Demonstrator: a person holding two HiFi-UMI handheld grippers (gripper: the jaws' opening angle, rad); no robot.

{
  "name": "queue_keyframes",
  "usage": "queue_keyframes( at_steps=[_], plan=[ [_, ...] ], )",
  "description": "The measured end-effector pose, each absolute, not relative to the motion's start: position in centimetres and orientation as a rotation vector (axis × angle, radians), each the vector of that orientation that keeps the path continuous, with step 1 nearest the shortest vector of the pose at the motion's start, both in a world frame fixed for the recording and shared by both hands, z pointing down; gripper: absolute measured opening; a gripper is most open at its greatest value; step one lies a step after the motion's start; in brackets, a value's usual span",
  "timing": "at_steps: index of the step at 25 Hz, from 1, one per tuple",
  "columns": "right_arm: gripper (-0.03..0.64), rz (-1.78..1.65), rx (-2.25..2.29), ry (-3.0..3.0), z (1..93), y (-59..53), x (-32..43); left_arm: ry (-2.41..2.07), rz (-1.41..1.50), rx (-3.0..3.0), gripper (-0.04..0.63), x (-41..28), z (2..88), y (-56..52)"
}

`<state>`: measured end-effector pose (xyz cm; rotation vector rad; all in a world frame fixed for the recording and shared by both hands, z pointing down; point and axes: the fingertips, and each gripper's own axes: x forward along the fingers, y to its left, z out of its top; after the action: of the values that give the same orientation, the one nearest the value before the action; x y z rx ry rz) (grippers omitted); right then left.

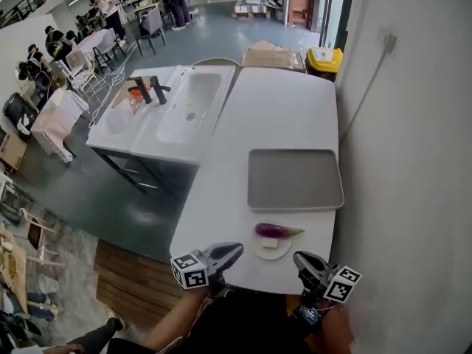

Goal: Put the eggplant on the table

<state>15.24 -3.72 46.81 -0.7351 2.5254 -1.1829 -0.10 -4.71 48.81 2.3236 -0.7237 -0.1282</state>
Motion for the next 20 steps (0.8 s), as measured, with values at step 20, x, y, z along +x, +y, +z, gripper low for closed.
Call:
queue_keyframes(
  at_steps=[20],
  plan=[
    [0.005,-0.455,-0.400,2.678,28.3,8.8,0.4,-0.031,-0.770,2.639,0.011,-7.2,29.2,10.6]
  ],
)
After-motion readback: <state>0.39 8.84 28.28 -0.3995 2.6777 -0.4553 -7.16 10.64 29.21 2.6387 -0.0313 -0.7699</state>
